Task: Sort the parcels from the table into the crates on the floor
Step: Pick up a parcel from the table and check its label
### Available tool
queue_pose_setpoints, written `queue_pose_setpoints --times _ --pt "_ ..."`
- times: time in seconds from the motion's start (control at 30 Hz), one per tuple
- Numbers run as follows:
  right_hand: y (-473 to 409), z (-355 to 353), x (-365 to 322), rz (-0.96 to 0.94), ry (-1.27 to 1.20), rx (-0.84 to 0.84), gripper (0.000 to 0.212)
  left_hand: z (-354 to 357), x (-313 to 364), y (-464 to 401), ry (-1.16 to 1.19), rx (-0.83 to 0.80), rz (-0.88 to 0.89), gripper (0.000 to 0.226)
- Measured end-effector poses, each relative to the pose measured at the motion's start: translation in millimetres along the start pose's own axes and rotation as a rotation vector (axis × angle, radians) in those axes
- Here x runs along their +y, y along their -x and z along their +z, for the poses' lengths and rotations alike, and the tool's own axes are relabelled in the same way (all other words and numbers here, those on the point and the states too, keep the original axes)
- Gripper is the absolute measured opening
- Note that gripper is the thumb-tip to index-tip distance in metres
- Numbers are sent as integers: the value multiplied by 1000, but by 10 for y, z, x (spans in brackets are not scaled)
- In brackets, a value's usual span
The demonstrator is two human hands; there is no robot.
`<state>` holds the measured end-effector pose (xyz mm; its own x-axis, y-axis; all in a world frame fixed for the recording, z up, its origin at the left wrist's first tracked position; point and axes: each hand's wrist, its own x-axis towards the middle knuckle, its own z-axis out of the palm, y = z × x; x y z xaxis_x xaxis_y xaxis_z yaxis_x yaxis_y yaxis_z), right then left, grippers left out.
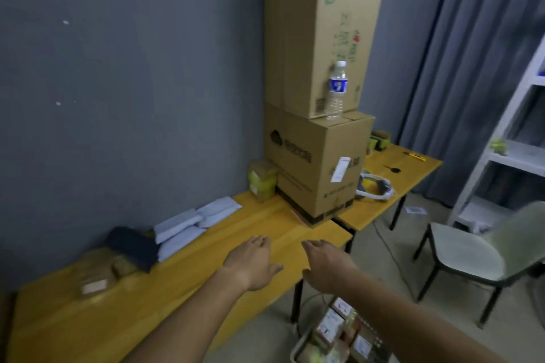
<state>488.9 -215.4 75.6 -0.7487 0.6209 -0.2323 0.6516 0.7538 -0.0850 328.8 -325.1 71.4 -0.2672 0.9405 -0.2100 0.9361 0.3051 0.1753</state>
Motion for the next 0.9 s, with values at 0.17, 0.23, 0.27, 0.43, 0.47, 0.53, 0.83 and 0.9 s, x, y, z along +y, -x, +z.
queue_pose_setpoints --times 0.17,0.23,0.27,0.43,0.47,0.53,0.83,0.9 --pt "-577 -78 -673 -139 17 -4 71 -27 -844 145 66 30 -161 83" --pt "-787 -81 -851 -178 21 -22 70 24 -1106 135 85 20 -210 84" --pt "-897 -69 -918 -194 24 -36 69 52 -1221 109 91 13 -230 84" --pt "-1522 74 -1094 -258 41 -91 72 168 -1698 -154 95 -29 -319 85" --pt "-1663 106 -1100 -268 43 -99 72 188 -1784 -222 97 -37 -338 86" --pt "-1940 133 -1118 -289 39 -118 70 229 -1953 -355 117 -57 -389 87" --pt "-2946 107 -1592 -440 43 -188 69 354 -2846 -575 140 -86 -616 81" --pt "-3081 125 -1776 -482 46 -203 70 405 -3099 -531 164 -87 -664 78"
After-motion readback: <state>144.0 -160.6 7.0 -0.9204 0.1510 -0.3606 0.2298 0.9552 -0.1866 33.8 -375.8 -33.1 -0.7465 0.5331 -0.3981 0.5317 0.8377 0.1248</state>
